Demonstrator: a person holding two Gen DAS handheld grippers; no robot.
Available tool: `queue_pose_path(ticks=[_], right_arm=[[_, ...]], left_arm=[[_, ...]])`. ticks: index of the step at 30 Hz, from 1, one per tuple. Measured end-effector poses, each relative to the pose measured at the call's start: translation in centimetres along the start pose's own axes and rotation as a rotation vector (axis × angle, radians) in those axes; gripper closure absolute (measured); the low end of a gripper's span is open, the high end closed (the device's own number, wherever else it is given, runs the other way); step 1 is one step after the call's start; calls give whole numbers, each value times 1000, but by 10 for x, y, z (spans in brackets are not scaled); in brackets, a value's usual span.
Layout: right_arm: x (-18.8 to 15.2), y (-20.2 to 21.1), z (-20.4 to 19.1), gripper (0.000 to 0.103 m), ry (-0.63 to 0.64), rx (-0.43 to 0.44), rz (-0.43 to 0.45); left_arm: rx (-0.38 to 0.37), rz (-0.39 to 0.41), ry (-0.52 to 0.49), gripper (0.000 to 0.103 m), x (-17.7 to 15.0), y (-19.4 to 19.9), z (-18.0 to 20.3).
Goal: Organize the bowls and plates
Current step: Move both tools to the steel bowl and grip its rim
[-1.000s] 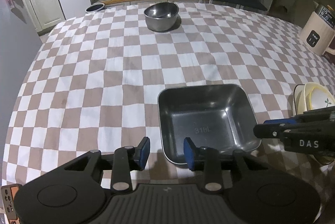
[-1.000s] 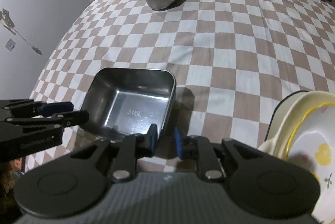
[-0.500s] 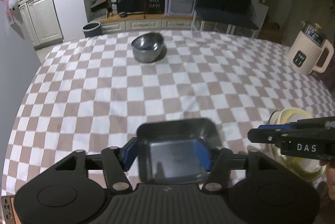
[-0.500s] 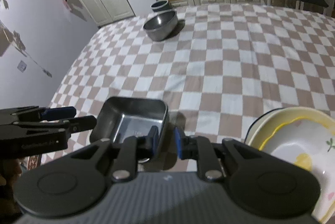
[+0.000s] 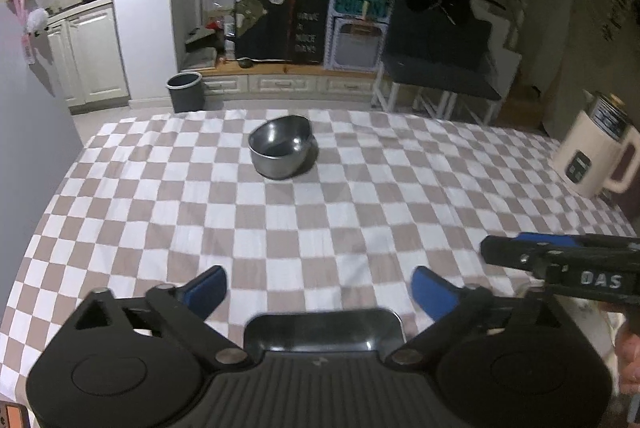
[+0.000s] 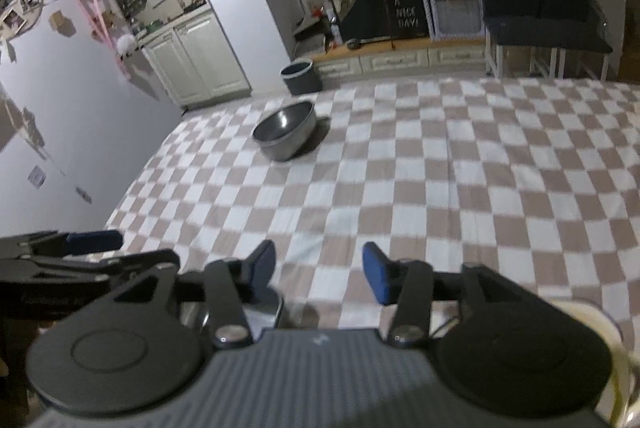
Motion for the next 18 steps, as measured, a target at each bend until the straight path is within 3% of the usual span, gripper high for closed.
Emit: queue_pose_path(ticks=[3, 5, 8, 18], right_arm=[[10, -4, 5, 31, 18, -15, 35], [16, -8, 8, 16, 23, -22, 53], [24, -19, 15, 1, 6, -30, 80], [57, -67, 29, 0, -9, -77, 116]], left_arm=[[15, 14, 35, 0, 7, -11, -7], [16, 23, 53, 0, 11, -18, -11], [20, 39, 79, 0, 17, -31, -16], [49, 54, 218, 0, 37, -82, -44]])
Point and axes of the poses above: each gripper's, at about its wrist camera, not at the fingertips, and y roughly against the way its jaws point, z to its right, x to its top, the point moved 5 cm from there along -y, roughly the way its jaws point, and after that the axes turned 4 degrees about -y, right-handed, at the moved point
